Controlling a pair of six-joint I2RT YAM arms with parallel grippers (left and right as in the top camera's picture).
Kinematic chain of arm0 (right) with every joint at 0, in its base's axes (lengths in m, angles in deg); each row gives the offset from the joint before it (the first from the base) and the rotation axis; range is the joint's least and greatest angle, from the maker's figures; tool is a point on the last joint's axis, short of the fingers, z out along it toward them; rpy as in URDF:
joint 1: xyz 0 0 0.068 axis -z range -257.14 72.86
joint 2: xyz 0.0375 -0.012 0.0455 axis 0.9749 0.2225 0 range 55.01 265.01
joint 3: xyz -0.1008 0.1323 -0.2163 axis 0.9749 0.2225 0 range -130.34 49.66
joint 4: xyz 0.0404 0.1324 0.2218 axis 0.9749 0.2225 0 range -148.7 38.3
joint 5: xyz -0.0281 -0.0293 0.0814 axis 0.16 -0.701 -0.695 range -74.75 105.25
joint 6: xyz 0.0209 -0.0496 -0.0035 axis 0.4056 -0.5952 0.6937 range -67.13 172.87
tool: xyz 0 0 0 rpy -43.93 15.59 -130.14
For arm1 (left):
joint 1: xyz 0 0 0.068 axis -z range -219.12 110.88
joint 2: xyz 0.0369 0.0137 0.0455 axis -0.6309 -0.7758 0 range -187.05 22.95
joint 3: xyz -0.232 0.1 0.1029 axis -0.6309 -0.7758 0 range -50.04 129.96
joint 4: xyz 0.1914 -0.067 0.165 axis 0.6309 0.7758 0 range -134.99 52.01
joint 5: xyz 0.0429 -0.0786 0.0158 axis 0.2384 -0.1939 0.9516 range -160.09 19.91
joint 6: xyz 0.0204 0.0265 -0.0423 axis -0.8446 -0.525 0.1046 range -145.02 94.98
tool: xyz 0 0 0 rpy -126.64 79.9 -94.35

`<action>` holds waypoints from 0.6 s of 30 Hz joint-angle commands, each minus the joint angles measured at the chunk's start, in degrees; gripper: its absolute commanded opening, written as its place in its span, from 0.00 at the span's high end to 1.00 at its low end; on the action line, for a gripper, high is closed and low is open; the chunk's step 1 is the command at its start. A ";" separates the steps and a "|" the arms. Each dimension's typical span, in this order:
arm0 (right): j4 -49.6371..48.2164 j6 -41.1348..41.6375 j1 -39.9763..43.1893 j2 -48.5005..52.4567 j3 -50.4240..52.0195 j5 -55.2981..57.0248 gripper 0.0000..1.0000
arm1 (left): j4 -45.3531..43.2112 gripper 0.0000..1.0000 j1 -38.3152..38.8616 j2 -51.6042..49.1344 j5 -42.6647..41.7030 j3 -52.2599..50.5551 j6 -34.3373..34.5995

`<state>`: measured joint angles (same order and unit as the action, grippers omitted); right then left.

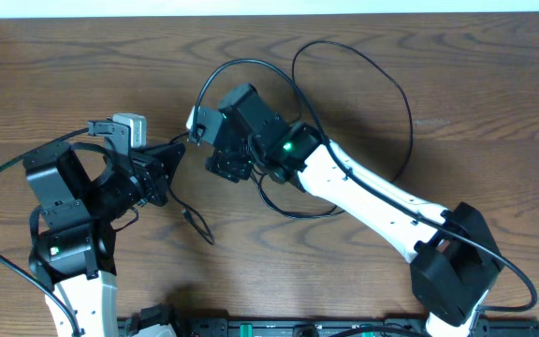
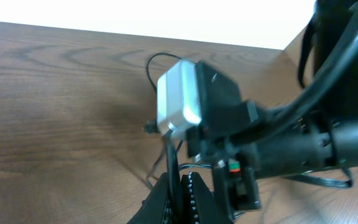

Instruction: Untangle cables

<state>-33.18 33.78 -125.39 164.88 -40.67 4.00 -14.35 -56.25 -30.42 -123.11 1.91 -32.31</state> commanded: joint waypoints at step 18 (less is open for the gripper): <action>-7.15 10.45 3.19 -0.02 7.56 3.48 0.99 | 0.17 0.92 0.09 0.37 -0.46 1.86 0.48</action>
<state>-40.13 40.60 -122.94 164.90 -33.35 6.52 -14.13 -56.25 -30.42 -123.11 1.91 -32.31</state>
